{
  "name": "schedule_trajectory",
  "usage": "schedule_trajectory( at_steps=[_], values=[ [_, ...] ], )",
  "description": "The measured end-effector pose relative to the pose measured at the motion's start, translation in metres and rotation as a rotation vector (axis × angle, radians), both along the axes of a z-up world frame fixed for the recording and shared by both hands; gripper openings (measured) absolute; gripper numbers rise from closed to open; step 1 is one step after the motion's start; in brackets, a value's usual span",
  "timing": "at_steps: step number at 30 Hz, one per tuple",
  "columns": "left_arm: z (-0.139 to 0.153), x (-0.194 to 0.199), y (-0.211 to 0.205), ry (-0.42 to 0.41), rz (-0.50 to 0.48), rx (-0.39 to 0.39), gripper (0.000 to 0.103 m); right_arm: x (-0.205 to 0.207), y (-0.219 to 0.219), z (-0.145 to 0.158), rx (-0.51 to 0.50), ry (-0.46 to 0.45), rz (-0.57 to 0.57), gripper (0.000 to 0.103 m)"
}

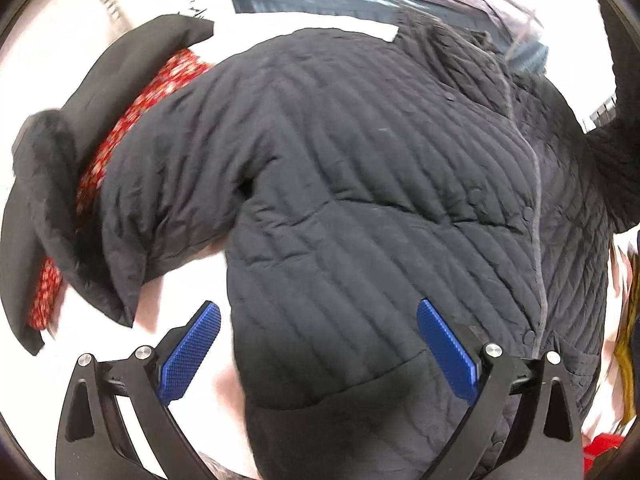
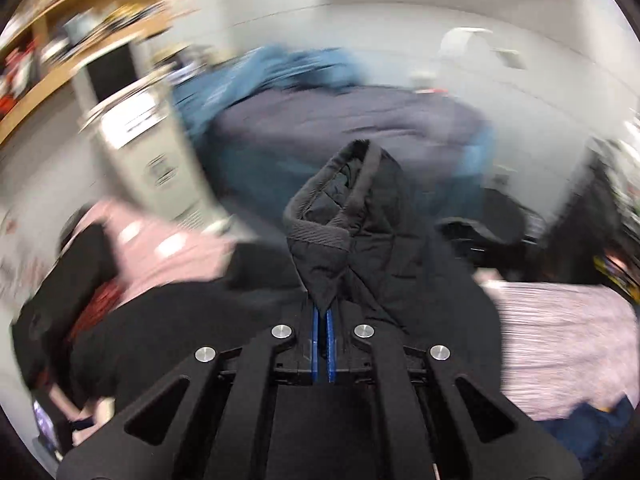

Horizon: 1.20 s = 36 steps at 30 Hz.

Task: Fold large clothes
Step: 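Grasp a jacket sleeve with the right tool and fold it across the body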

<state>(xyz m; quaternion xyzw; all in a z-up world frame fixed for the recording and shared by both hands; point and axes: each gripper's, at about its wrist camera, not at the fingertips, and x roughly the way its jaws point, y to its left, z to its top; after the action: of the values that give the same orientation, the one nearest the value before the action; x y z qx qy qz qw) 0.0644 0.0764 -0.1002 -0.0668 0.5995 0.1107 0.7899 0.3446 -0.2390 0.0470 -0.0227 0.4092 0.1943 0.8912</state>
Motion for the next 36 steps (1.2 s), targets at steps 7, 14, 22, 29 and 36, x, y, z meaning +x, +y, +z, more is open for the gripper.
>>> schedule_trajectory(
  at_steps=[7,14,22,29,36],
  values=[
    [-0.014,-0.029,0.046,0.048,0.141,-0.024,0.097,-0.048,0.163,-0.066,-0.080,0.085,0.260,0.003],
    [-0.032,-0.051,0.076,0.091,0.239,-0.043,0.097,-0.061,0.215,-0.157,-0.177,0.308,0.299,0.036],
    [-0.026,-0.014,0.063,0.069,0.155,-0.020,0.097,-0.086,0.179,-0.152,-0.138,0.247,0.317,0.079],
    [0.007,0.068,0.012,-0.039,-0.071,0.021,0.097,-0.021,0.017,-0.177,-0.107,0.330,-0.133,0.079],
    [0.019,0.120,-0.030,-0.080,-0.209,0.028,0.097,0.010,-0.163,-0.227,0.296,0.534,-0.523,0.079]
  ],
)
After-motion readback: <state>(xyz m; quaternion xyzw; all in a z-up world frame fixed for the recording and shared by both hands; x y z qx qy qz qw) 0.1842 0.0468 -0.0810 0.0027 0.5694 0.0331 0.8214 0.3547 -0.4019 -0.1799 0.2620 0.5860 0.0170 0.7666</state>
